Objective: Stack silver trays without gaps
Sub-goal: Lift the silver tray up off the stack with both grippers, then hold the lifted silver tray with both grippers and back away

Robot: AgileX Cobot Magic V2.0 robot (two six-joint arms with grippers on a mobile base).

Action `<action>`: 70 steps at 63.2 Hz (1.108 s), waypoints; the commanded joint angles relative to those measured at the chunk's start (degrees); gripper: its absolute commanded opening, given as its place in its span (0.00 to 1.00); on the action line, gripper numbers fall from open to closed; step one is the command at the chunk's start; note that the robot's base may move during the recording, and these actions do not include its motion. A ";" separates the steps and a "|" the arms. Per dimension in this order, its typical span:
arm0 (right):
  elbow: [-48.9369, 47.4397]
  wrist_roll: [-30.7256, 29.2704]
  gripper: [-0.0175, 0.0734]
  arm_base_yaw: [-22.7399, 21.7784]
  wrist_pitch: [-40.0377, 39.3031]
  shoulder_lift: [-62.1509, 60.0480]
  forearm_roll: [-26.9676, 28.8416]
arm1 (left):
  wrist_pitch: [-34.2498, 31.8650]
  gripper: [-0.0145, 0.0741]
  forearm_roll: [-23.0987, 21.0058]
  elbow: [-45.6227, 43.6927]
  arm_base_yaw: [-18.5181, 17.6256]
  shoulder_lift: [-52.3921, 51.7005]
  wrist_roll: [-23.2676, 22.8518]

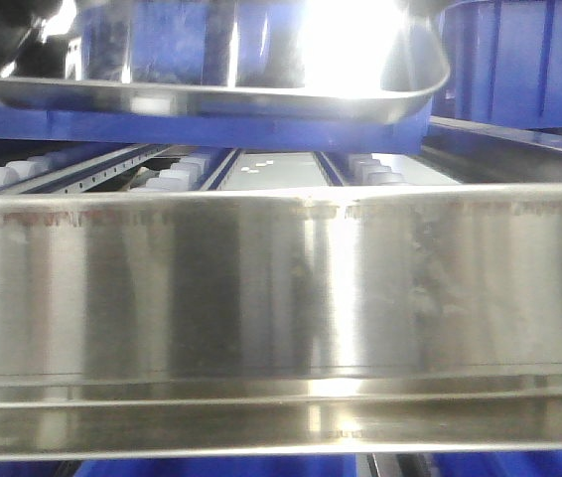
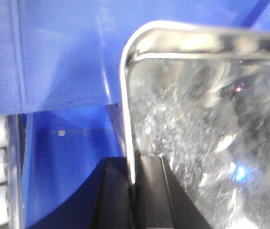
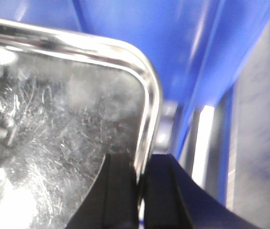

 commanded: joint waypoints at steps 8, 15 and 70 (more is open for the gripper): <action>-0.24 8.62 0.11 4.33 -2.05 -0.88 -11.46 | -0.15 0.14 2.64 -5.03 -0.80 -0.81 -3.74; -0.80 13.19 0.11 6.32 -1.17 -0.88 -17.15 | 0.59 0.14 9.69 -6.93 -2.65 -0.81 -8.71; -13.19 14.27 0.11 7.62 0.53 -0.88 -25.62 | -4.12 0.14 34.53 -13.78 -10.69 -0.81 -29.10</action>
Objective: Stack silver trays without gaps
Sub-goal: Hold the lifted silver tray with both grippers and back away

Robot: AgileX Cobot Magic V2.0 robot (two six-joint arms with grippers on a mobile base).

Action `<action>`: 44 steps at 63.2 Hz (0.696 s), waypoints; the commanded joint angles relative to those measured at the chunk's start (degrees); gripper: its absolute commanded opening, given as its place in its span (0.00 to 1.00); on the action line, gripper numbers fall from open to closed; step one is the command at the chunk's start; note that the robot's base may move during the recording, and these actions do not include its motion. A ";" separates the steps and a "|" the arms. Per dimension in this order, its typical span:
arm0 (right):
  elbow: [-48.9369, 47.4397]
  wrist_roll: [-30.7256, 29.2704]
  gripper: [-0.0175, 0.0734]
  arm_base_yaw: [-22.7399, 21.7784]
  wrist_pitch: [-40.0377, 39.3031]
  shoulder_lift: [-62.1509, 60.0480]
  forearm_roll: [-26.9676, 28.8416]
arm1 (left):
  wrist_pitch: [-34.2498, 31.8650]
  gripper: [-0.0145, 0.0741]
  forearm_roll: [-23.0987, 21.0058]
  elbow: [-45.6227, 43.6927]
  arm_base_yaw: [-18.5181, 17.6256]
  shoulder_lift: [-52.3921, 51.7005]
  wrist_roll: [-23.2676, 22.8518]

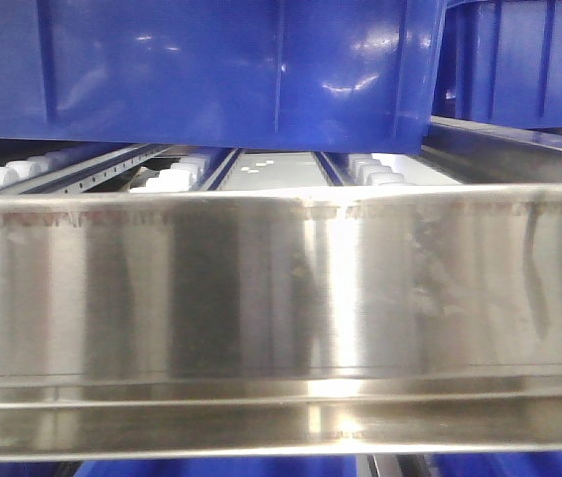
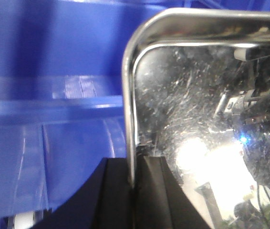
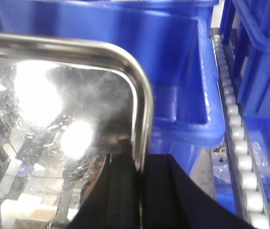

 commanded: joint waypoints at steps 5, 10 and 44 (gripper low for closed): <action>-0.96 -0.50 0.11 0.42 -7.93 -0.56 -0.63 | -9.11 0.14 -0.52 -0.74 -0.71 -0.67 -0.29; -0.96 -0.50 0.11 0.42 -8.35 -0.56 -0.63 | -9.51 0.14 -0.20 -0.74 -0.71 -0.67 -0.29; -0.96 -0.50 0.11 0.42 -8.42 -0.56 -0.63 | -9.51 0.14 2.30 -0.74 -0.71 -0.67 -0.29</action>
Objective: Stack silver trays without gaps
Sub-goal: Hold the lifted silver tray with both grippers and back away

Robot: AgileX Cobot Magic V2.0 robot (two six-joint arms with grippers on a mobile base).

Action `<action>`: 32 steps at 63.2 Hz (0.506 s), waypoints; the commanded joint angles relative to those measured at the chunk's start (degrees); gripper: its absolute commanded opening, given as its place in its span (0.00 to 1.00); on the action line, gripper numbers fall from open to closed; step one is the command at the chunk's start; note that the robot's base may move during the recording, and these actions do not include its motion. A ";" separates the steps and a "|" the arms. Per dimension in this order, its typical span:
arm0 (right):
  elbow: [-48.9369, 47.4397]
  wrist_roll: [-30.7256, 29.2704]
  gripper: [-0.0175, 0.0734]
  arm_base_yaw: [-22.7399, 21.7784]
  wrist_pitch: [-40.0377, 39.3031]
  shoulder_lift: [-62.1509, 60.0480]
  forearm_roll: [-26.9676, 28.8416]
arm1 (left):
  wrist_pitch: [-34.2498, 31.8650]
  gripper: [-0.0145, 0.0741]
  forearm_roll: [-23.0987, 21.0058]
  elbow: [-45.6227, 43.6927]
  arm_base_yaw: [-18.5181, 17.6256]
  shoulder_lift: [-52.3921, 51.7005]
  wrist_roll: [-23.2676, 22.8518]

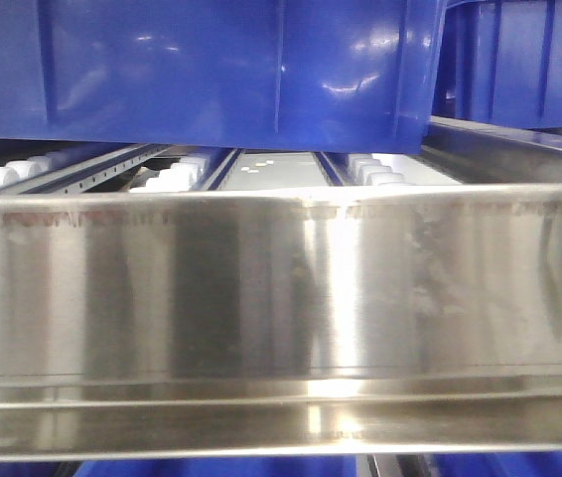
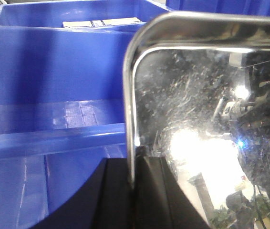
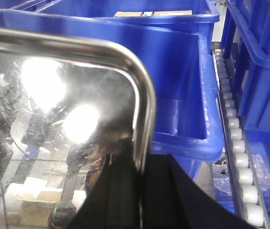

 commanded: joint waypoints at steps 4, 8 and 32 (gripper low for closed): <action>-0.85 -0.50 0.11 0.53 -6.86 -0.12 0.48 | -6.25 0.14 -0.31 -0.74 -0.71 -0.37 -0.18; -0.85 -0.50 0.11 0.53 -6.97 -0.12 0.48 | -6.25 0.14 -0.31 -0.74 -0.71 -0.37 -0.18; -0.85 -0.50 0.11 0.53 -6.97 -0.12 0.48 | -6.25 0.14 -0.31 -0.74 -0.71 -0.37 -0.18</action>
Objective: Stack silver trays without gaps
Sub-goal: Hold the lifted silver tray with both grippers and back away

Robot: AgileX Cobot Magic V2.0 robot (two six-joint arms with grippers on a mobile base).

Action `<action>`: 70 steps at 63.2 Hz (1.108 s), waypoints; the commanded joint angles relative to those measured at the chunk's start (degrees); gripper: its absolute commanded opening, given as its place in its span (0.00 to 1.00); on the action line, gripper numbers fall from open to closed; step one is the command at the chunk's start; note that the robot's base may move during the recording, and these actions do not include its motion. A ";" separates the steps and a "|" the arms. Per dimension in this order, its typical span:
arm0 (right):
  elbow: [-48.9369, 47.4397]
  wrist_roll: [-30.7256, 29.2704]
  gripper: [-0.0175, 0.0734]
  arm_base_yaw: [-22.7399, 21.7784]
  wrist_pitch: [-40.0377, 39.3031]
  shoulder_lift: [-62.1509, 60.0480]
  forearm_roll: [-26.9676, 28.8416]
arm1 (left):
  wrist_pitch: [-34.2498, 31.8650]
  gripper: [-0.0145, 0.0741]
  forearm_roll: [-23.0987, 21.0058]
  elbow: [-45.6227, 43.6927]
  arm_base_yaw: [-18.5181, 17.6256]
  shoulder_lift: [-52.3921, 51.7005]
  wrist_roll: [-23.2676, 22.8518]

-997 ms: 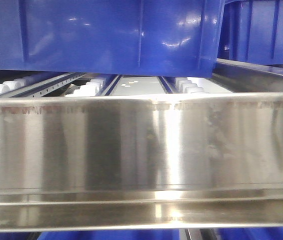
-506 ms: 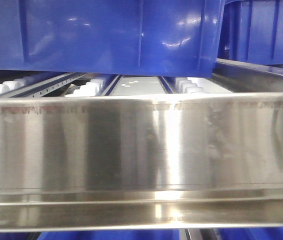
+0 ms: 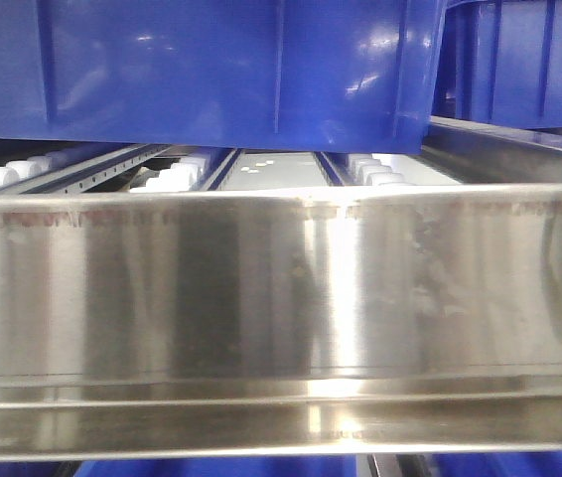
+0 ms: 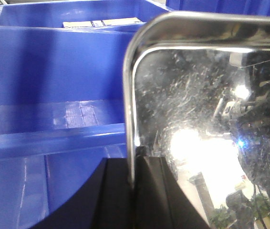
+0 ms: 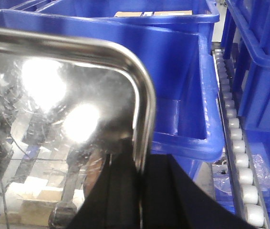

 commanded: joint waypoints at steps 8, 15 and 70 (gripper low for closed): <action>-0.85 -0.50 0.11 0.53 -7.09 -0.12 0.48 | -6.25 0.14 -0.41 -0.74 -0.71 -0.37 -0.18; -0.85 -0.50 0.11 0.53 -7.09 -0.12 0.48 | -6.25 0.14 -0.41 -0.74 -0.71 -0.37 -0.18; -0.85 -0.50 0.11 0.53 -9.59 -0.12 0.48 | -6.25 0.14 -0.41 -0.74 -0.71 -0.37 -0.18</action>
